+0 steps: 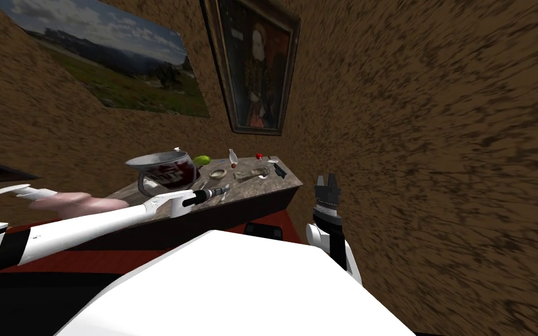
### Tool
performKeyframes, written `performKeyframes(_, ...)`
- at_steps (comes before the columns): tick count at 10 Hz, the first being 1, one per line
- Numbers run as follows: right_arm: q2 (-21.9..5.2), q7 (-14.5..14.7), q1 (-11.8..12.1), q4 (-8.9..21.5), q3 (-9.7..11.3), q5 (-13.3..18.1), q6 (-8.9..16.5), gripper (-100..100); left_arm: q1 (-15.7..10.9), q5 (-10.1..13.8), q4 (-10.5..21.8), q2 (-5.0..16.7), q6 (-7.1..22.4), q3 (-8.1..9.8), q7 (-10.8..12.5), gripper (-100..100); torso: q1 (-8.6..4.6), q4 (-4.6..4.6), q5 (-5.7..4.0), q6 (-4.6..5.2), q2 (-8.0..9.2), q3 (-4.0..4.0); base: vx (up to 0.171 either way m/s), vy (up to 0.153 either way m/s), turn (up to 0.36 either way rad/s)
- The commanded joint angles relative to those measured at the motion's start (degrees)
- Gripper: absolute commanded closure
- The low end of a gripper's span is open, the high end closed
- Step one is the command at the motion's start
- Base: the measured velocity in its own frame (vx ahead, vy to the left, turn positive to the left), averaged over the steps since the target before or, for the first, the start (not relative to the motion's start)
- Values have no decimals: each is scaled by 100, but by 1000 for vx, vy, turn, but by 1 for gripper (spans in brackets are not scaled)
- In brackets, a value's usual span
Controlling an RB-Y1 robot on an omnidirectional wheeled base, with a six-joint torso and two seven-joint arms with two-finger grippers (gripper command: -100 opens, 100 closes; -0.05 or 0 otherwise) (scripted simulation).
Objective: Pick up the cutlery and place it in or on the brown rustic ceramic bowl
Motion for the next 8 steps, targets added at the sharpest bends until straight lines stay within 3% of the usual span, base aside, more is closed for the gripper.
performKeyframes(1, 0, 0, 0, 0, 0, 0, 0, 0, 35, 39, -16, 163, 110, -60, 62, -100, 0, 0, 0, 0, 0, 0, 86, -52, -75)
performKeyframes(2, 0, 0, 0, 0, 0, 0, 0, 0, 11, 30, -1, 112, 48, -48, 35, -100, 2, 0, 0, 0, -2, -1, 37, -20, -10)
performKeyframes(3, 0, 0, 0, 0, 0, 0, 0, 0, 14, 33, -9, 123, 68, -50, 45, 0, 12, 2, 3, -2, 12, 6, 7, -4, 2)
performKeyframes(4, 0, 0, 0, 0, -1, 0, 0, 0, 29, 65, 181, 94, -35, -23, 57, -100, 19, 5, 5, -2, 24, 13, -18, -14, -127)
performKeyframes(8, 0, 0, -2, 0, 0, 0, 0, 0, 79, 159, 707, 12, -337, 55, 96, -100, 16, 11, 4, -1, 50, 29, -47, -26, -153)
